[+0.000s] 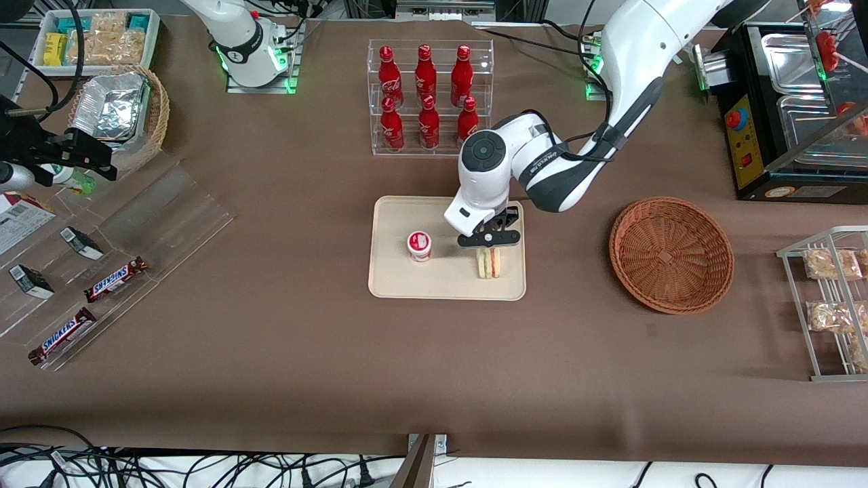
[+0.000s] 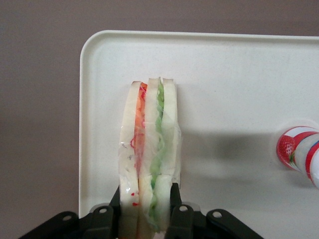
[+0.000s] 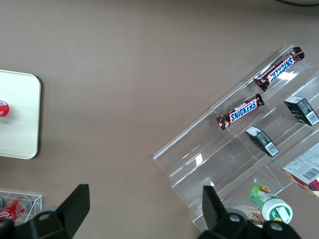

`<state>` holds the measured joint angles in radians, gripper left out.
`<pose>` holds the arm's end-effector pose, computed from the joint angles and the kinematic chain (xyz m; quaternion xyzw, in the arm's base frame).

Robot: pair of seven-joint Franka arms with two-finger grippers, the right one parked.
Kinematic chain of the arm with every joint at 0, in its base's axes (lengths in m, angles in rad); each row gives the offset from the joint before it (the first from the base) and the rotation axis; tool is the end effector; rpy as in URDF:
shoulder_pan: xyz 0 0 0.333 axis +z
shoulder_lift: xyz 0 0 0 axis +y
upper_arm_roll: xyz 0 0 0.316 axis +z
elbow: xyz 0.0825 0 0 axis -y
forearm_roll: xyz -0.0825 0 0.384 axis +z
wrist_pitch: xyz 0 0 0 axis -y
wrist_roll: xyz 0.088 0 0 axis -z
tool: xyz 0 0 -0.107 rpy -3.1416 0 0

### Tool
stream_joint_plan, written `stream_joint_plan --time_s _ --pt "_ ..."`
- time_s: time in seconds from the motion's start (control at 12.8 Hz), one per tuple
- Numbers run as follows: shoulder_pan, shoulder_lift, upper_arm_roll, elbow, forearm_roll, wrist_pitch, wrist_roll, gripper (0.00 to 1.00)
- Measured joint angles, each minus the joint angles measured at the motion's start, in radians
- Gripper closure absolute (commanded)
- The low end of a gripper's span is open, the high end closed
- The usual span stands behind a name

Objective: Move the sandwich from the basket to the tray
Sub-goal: 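Lower the sandwich onto the tray beside the red-and-white cup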

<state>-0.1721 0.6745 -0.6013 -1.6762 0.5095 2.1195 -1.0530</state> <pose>0.5222 -0.4162 0.2545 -0.9981 -0.0378 0.0046 0.0491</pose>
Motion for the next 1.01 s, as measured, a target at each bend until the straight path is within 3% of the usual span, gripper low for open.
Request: stream_joint_plan --time_s 0.7,0.78,0.94,1.01 --pt "0.000 0.006 0.001 0.000 0.000 -0.001 0.000 0.56" --pt "0.000 0.006 0.001 0.000 0.000 -0.001 0.000 0.41" --pt "0.000 0.007 0.001 0.000 0.000 -0.002 0.000 0.25" --pt "0.000 0.006 0.001 0.000 0.000 -0.002 0.000 0.08"
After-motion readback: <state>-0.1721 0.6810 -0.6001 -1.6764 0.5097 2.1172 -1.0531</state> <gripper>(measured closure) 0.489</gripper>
